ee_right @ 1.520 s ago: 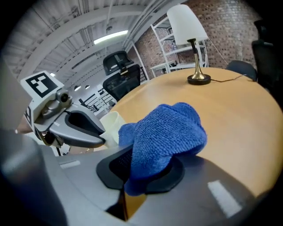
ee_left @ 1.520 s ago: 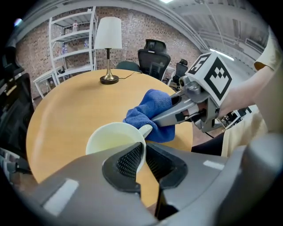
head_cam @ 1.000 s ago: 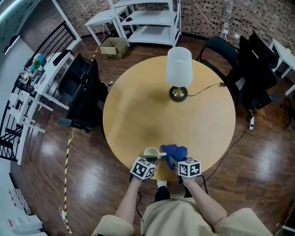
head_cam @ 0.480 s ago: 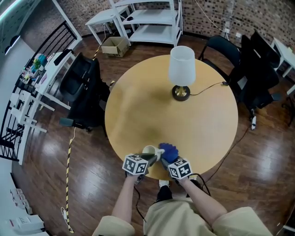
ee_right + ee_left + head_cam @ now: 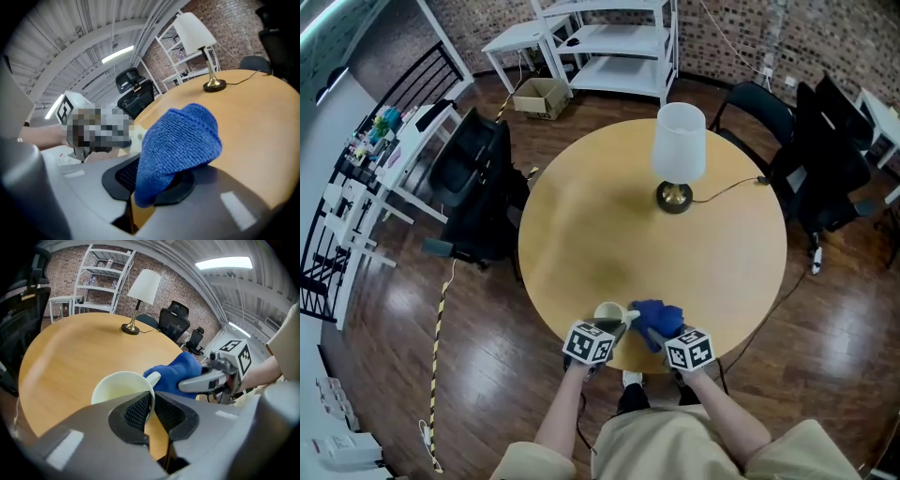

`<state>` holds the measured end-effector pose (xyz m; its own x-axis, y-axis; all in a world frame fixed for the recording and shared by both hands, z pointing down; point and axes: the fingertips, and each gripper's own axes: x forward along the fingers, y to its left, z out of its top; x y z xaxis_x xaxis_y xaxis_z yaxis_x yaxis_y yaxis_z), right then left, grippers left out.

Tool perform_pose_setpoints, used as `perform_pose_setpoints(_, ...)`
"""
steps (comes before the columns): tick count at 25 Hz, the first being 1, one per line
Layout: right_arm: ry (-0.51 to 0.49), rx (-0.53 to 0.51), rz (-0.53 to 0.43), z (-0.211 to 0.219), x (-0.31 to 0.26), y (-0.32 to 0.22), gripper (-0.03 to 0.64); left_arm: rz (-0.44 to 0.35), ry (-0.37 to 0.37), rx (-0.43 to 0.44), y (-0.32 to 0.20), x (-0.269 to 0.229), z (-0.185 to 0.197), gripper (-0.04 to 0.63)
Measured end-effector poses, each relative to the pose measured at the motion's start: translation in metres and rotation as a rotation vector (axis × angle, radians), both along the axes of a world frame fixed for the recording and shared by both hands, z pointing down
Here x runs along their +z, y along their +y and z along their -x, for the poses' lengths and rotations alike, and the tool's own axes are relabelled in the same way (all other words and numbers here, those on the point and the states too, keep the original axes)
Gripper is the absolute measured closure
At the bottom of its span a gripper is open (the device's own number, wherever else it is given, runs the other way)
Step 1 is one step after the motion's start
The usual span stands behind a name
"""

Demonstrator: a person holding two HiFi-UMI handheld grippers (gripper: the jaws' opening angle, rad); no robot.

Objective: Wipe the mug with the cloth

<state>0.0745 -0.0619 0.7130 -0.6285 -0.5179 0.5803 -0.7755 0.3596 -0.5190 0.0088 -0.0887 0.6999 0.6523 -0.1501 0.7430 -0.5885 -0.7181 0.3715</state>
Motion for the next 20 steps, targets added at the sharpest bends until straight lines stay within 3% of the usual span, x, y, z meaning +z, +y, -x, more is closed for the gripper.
perform_pose_setpoints(4, -0.014, 0.101, -0.077, -0.05, -0.031, -0.008, 0.557, -0.057, -0.093, 0.031, 0.005, 0.006, -0.009, 0.571)
perform_pose_setpoints(9, 0.105, 0.069, -0.186, -0.077, -0.052, -0.009, 0.557, -0.145, -0.202, 0.081, 0.009, 0.018, -0.019, 0.569)
perform_pose_setpoints(15, 0.095, 0.07, -0.261, -0.085, -0.079, -0.015, 0.557, -0.253, -0.264, 0.093, 0.006, 0.019, -0.025, 0.564)
perform_pose_setpoints(18, 0.085, 0.066, -0.309, -0.086, -0.096, -0.021, 0.557, -0.265, -0.246, 0.076, 0.008, 0.016, -0.028, 0.454)
perform_pose_setpoints(20, 0.083, 0.067, -0.346, -0.087, -0.109, -0.028, 0.557, -0.278, -0.212, 0.031, 0.003, 0.005, -0.029, 0.425)
